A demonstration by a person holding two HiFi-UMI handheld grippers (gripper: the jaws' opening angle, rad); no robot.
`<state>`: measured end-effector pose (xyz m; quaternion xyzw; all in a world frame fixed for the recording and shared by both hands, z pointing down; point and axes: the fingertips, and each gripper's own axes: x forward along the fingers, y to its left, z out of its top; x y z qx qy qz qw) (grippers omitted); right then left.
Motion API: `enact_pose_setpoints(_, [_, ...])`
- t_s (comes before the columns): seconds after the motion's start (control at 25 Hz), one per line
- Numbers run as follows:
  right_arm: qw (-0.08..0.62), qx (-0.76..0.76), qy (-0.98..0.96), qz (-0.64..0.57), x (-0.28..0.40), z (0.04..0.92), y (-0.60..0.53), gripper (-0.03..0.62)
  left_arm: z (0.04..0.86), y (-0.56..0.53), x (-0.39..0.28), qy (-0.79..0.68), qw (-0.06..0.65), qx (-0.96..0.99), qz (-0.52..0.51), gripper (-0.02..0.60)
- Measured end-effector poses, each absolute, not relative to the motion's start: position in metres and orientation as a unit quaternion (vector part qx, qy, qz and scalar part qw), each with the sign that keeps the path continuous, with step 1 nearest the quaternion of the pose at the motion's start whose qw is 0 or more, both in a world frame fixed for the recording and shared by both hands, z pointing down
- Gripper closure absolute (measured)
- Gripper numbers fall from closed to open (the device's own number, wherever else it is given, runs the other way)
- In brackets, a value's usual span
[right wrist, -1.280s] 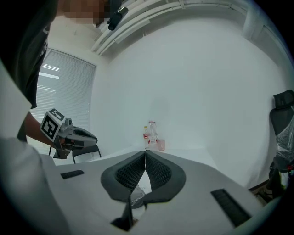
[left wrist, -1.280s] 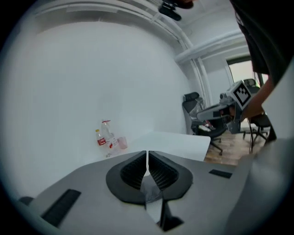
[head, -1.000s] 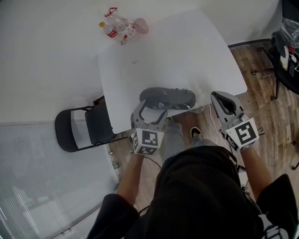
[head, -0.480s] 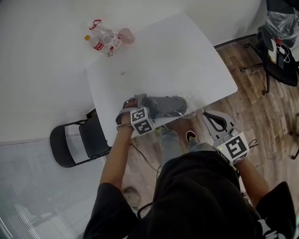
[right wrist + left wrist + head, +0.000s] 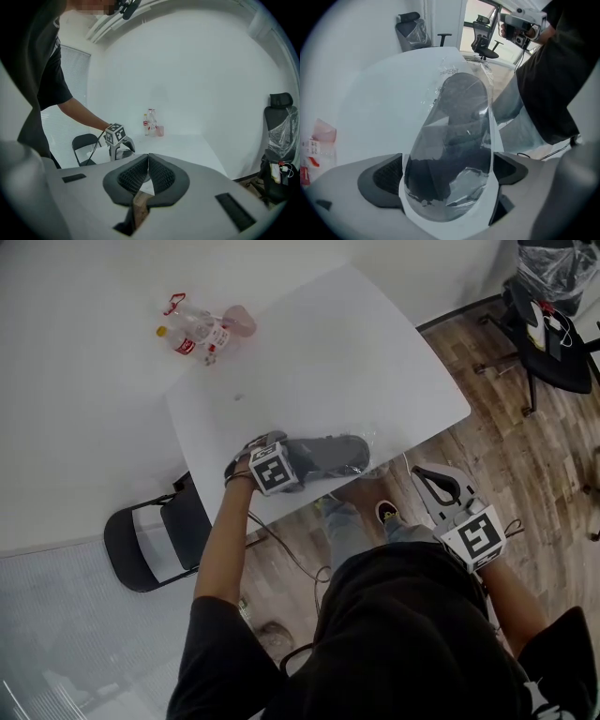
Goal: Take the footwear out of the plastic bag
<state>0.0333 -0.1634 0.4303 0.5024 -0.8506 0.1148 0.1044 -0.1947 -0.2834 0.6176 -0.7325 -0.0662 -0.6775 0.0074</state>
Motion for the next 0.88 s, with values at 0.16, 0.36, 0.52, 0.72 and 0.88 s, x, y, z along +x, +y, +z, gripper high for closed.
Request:
enact_pose_setpoints(0.16, [0.111,0.507,-0.847,0.115,0.034,0.435,-0.161,0.576,0.602,-0.286,-0.202,-0.110,-0.056,-0.723,-0.680,-0.003])
enact_pose_setpoints(0.36, [0.117,0.517,-0.841,0.111,0.034,0.434,-0.165,0.576,0.599,-0.292,-0.214,-0.125,-0.158,-0.712,-0.673,-0.003])
enact_pose_setpoints(0.52, [0.122,0.523,-0.836,0.111,0.033,0.433,-0.165,0.576,0.603,-0.294,-0.211,-0.121,-0.168,-0.713,-0.670,-0.002])
enact_pose_setpoints(0.72, [0.119,0.514,-0.842,0.111,0.018,0.433,-0.174,0.576,0.606,-0.293,-0.211,-0.114,-0.133,-0.709,-0.683,0.000])
enact_pose_setpoints(0.88, [0.116,0.492,-0.857,0.102,0.003,0.429,-0.178,0.576,0.605,-0.291,-0.210,-0.096,-0.122,-0.715,-0.681,0.145])
